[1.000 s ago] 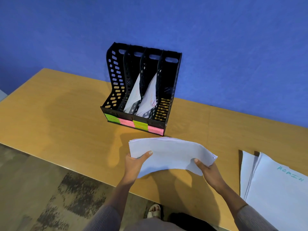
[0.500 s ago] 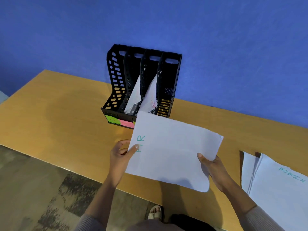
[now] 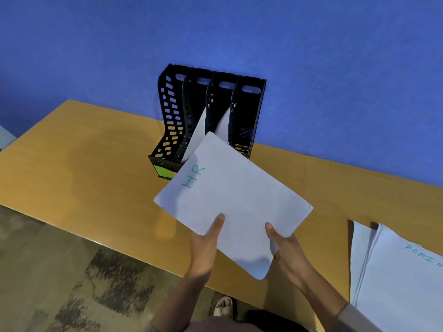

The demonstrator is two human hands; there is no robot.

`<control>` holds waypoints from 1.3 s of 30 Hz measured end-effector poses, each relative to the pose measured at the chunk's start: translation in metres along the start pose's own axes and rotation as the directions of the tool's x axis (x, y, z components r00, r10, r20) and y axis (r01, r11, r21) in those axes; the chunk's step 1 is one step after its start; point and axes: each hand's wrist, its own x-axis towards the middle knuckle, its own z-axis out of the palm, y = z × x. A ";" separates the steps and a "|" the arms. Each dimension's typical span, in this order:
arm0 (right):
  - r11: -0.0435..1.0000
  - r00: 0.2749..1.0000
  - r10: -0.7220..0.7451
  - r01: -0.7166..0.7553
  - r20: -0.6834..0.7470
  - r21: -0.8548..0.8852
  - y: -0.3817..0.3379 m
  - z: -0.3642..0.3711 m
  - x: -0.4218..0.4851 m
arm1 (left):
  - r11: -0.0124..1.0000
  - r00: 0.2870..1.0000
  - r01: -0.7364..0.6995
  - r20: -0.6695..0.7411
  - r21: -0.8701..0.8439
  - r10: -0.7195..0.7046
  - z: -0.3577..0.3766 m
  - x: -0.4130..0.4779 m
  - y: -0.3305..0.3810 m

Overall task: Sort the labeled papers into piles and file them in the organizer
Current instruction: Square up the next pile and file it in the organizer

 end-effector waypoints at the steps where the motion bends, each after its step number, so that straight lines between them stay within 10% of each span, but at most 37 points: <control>1: 1.000 1.000 0.001 -0.001 0.008 -0.008 0.001 0.002 0.001 | 0.999 0.999 -0.037 0.008 0.023 0.037 0.000 0.002 0.001; 11: 0.934 0.977 0.193 -0.154 0.092 -0.321 0.002 0.011 0.004 | 0.919 0.944 -0.272 -0.105 0.286 0.312 -0.056 0.070 0.062; 24: 0.860 0.947 0.315 -0.314 -0.067 -0.402 0.014 -0.017 0.011 | 0.539 0.661 -0.405 -0.171 0.738 0.731 -0.102 0.192 0.202; 39: 0.872 0.944 0.297 -0.330 -0.145 -0.362 0.009 -0.034 0.017 | 0.306 0.739 -0.295 0.014 0.905 0.673 -0.062 0.279 0.158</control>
